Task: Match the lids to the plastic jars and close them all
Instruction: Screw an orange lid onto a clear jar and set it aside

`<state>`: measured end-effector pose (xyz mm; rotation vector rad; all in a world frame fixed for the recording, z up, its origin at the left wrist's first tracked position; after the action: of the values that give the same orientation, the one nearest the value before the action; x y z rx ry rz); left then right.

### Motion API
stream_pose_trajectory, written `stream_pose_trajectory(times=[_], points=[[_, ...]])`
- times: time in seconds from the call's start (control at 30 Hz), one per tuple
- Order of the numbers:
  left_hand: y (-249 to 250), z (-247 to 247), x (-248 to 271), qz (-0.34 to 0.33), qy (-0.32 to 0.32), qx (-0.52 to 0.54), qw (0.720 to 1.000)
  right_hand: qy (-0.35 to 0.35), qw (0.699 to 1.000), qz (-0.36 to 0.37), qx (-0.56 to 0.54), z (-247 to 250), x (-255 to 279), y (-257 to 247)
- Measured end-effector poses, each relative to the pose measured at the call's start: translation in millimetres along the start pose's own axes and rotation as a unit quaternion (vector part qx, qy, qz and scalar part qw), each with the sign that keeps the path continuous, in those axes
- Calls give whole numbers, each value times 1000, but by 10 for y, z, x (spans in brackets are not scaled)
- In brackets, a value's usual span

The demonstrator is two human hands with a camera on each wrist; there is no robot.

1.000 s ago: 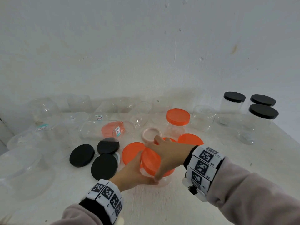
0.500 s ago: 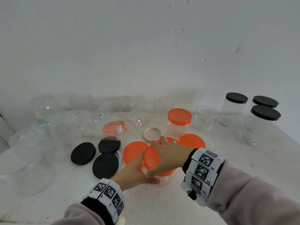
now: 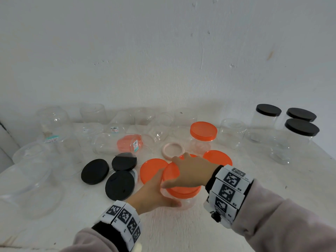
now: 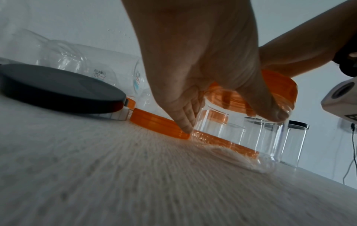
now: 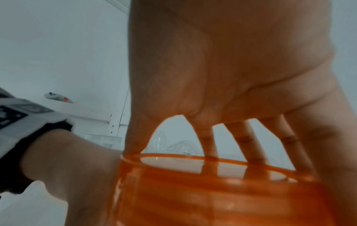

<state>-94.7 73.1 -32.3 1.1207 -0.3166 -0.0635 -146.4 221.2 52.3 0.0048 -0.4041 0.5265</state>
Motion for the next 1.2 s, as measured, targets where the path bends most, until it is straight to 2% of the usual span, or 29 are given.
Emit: stream_pose_trajectory(times=[0.07,0.2,0.33,0.47,0.53,0.67,0.8,0.97,1.03,1.2], points=[[-8,6,-3,8,-1,-5,1000,-31,999,-6,-20,46,20,29],[-28,-1,-25,10,0,-29,1000,-86,994,59,-23,178,97,62],[0,0,-5,7,-3,-28,1000,-66,995,64,-35,153,94,68],[32,-1,19,7,-4,-21,1000,-13,1000,10,-19,48,42,34],[36,1,25,7,-4,-19,1000,-14,1000,-1,-16,58,38,42],[25,-1,14,6,2,-27,1000,-73,996,52,-2,149,88,55],[31,-4,13,1,-1,-28,1000,-63,995,83,-5,161,84,27],[55,-3,42,15,-9,-26,1000,-11,1000,20,17,79,43,28],[56,-1,48,15,-6,-24,1000,-16,1000,7,11,82,50,44],[43,-3,21,7,2,-32,999,-68,994,88,-18,143,128,11]])
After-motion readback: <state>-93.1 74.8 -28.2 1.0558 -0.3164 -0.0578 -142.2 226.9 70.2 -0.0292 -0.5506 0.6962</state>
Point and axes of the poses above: each hand's wrist, its own x-axis away from the middle knuckle, its own z-axis out of the back of the hand, y = z × x, the point moved 1 cm from there along -x, towards the middle knuckle, and after that the axes turned 1 degree about x, right-handed, at the moved point
